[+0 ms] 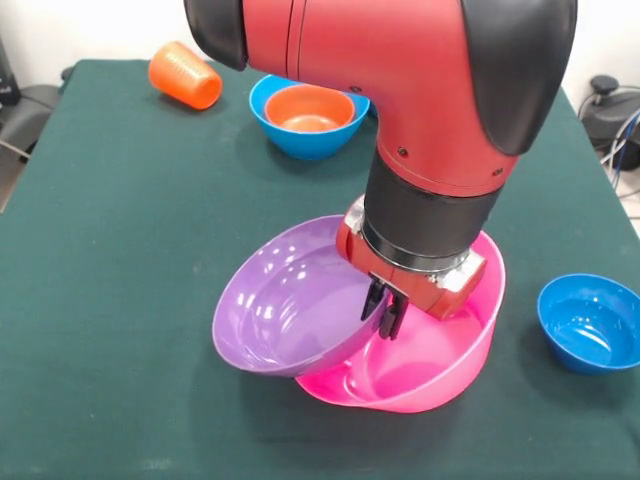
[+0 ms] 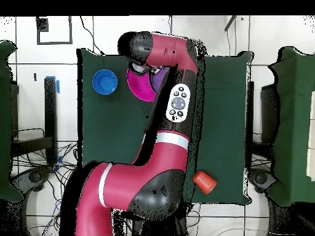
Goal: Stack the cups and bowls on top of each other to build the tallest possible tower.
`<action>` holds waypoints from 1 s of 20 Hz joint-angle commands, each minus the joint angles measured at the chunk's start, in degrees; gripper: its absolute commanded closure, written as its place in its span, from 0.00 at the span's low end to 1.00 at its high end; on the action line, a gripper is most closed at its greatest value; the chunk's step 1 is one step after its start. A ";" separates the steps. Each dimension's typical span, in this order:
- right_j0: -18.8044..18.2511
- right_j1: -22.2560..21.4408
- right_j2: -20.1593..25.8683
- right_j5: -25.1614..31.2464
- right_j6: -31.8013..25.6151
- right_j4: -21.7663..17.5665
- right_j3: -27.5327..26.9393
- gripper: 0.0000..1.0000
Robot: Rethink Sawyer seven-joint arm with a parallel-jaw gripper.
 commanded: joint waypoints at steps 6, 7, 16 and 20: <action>2.83 -1.09 2.54 2.52 14.04 2.53 0.67 1.00; 3.26 -1.30 1.90 3.75 15.12 2.80 0.33 1.00; 4.45 -1.16 -1.65 7.74 17.07 5.39 -1.40 1.00; 4.59 -0.80 -2.55 7.85 16.86 6.28 -1.65 1.00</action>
